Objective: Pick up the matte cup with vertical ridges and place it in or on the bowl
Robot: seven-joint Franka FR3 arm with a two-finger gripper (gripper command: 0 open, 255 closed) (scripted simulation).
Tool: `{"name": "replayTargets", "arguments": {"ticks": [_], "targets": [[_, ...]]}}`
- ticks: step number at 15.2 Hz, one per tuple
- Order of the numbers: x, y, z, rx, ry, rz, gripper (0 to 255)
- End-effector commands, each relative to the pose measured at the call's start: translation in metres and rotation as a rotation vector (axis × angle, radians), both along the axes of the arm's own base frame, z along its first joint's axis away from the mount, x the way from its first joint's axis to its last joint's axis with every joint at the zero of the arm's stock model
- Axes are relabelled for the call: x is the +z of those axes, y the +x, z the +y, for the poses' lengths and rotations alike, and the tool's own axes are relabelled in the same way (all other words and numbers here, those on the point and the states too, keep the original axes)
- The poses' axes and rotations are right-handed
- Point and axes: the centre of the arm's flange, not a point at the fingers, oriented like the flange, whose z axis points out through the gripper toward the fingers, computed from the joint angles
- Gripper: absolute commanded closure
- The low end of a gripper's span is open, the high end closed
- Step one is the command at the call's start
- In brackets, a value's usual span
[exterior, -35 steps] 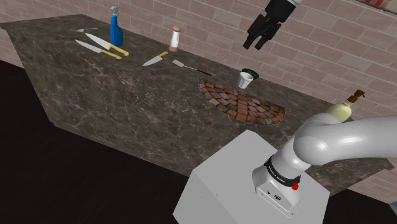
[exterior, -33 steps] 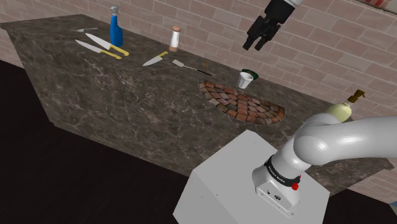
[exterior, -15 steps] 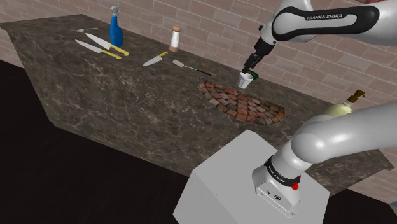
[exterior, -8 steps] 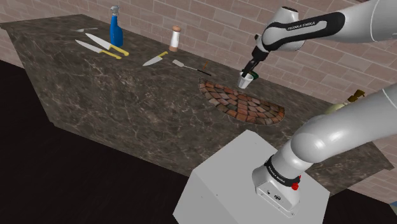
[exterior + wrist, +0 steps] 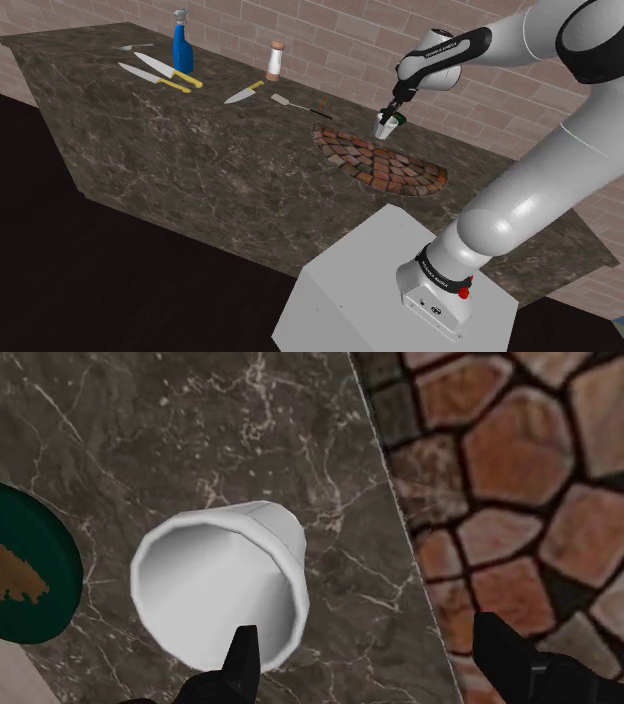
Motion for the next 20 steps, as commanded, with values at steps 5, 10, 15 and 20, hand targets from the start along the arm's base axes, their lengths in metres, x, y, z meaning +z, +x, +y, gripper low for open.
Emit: {"name": "replayTargets", "arguments": {"ticks": [5,10,15,20], "targets": [[-0.033,0.012,-0.030,0.021,-0.026,0.002,0],[-0.056,0.016,-0.035,0.021,-0.026,0.002,0],[-0.056,0.016,-0.035,0.021,-0.026,0.002,0],[-0.056,0.016,-0.035,0.021,-0.026,0.002,255]]}}
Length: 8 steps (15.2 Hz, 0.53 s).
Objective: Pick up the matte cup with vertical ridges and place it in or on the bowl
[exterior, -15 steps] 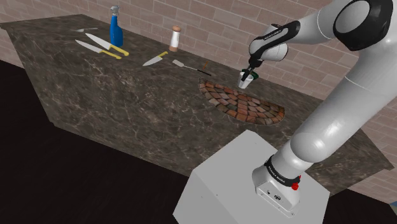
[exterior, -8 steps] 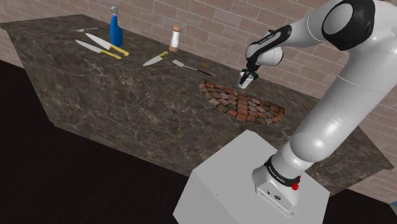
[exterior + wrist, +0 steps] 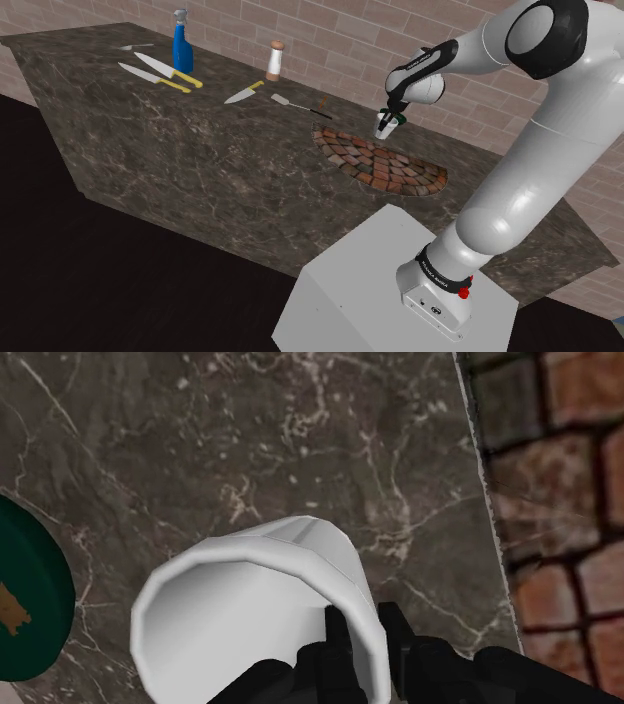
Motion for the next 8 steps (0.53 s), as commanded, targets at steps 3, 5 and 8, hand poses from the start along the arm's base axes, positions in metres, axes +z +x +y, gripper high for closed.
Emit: {"name": "replayTargets", "arguments": {"ticks": [3,5,8], "targets": [[0.0000,-0.0001,0.0000,0.000,0.000,0.000,255],[-0.0001,-0.0001,0.0001,0.000,0.000,0.000,255],[0.0053,0.0000,0.0000,0.000,0.000,0.000,255]]}}
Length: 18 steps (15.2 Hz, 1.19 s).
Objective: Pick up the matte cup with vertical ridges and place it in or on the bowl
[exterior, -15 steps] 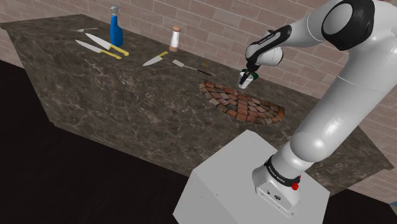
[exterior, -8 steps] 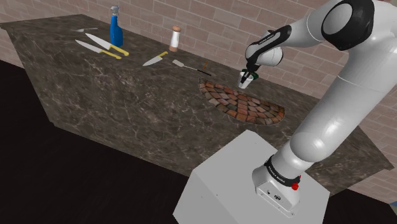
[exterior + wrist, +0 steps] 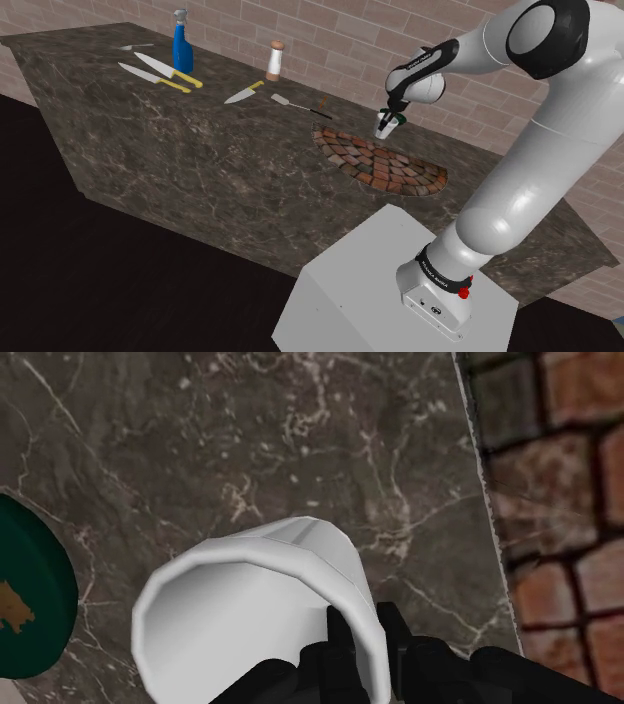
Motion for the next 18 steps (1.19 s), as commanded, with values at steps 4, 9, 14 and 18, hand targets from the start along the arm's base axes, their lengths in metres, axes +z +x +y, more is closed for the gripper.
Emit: {"name": "replayTargets", "arguments": {"ticks": [4,9,14,18], "targets": [[0.024,0.000,0.000,0.000,0.000,0.000,255],[0.051,0.000,0.000,0.000,0.000,0.000,255],[0.077,0.000,0.000,0.000,0.000,0.000,255],[0.098,0.000,0.000,0.000,0.000,0.000,255]]}}
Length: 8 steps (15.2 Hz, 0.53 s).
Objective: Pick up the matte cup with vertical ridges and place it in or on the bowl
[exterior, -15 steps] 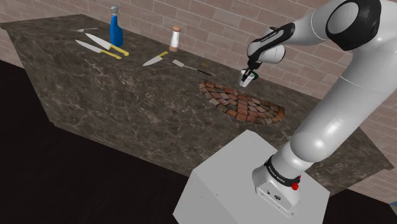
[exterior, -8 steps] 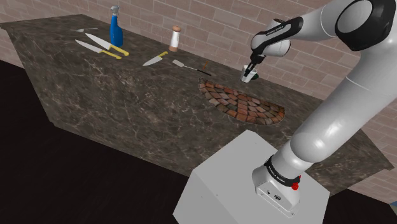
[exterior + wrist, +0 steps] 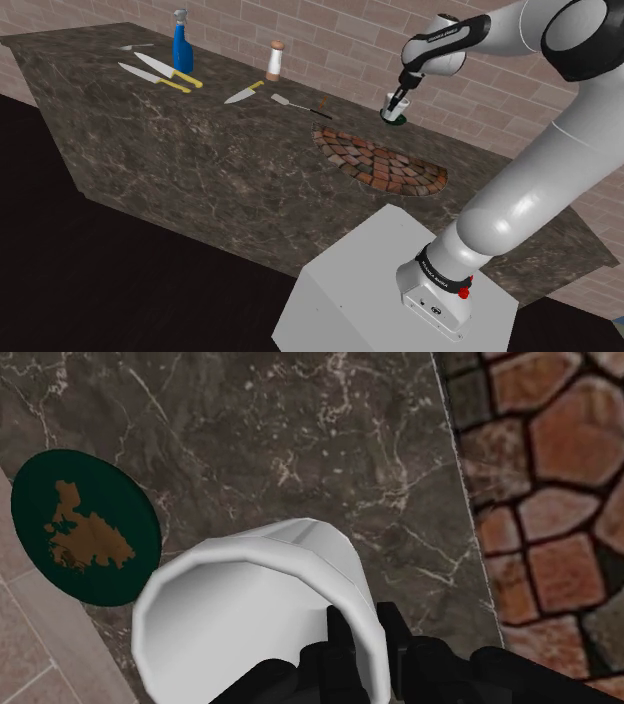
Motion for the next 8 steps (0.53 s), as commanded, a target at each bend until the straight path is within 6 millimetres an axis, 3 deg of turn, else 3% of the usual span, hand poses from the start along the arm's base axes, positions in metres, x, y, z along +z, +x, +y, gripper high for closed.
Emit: {"name": "replayTargets", "arguments": {"ticks": [1,5,8], "targets": [[0.011,0.000,0.000,0.000,0.000,0.000,255],[0.027,0.000,0.000,0.000,0.000,0.000,255],[0.032,0.012,-0.037,0.000,0.000,0.000,255]]}}
